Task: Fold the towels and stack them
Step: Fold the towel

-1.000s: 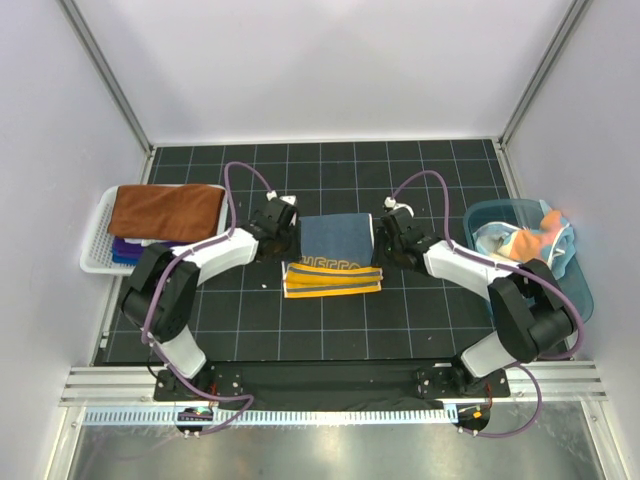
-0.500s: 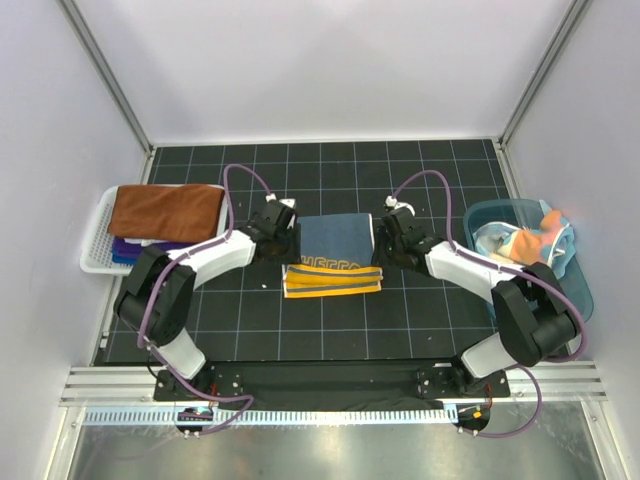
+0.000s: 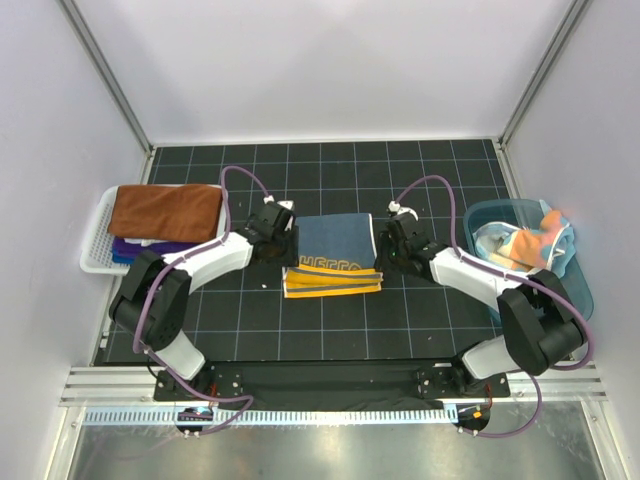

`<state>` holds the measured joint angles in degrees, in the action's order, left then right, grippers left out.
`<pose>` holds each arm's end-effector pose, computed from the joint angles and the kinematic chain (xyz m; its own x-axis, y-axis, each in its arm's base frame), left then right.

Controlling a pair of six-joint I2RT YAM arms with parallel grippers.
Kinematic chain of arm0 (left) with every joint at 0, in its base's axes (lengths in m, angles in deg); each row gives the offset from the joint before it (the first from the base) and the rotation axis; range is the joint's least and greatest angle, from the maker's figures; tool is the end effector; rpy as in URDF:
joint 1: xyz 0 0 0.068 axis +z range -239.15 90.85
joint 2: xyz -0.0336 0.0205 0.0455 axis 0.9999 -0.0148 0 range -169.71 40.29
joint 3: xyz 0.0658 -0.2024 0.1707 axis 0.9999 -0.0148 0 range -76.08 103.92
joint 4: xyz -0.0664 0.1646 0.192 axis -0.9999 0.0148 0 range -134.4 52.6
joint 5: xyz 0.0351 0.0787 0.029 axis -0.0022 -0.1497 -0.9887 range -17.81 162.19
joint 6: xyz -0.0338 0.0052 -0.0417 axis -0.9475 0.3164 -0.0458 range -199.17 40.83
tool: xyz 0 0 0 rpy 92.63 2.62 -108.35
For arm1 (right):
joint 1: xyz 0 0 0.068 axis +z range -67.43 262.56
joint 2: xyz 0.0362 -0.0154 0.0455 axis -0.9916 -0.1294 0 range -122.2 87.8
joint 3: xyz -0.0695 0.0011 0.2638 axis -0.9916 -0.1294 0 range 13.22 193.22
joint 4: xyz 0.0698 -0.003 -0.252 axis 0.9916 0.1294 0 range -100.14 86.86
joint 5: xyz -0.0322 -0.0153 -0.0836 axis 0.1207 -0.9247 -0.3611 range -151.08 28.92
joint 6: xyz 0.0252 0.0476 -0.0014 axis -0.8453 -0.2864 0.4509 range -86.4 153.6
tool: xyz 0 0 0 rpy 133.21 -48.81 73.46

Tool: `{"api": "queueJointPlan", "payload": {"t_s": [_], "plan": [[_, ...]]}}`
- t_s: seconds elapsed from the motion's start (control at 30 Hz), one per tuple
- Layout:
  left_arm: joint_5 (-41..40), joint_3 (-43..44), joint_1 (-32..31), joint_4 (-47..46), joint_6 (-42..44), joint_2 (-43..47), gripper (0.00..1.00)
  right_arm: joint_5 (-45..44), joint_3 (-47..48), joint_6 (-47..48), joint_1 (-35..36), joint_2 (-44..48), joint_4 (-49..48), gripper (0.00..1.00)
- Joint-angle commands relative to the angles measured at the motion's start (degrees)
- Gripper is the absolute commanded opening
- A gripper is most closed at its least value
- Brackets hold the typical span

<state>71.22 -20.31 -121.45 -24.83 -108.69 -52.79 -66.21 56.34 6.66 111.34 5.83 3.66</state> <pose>0.2753 -0.1733 0.1847 -0.8754 -0.0294 -0.4825 0.1093 0.9603 -0.2568 0.2451 0.1311 0.1809 -0.8169 0.0662 -0.5729 -0.0693 0.9749 0.2115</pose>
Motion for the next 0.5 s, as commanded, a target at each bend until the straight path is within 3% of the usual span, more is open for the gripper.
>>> {"api": "queueJointPlan", "payload": {"t_s": [0.0, 0.47], "plan": [[0.8, 0.0, -0.1, 0.6, 0.8, 1.9, 0.4, 0.6, -0.3, -0.1, 0.2, 2.1, -1.8, 0.43], [2.5, -0.4, -0.1, 0.0, 0.6, 0.0, 0.36, -0.7, -1.4, -0.7, 0.2, 6.7, -0.8, 0.44]]}}
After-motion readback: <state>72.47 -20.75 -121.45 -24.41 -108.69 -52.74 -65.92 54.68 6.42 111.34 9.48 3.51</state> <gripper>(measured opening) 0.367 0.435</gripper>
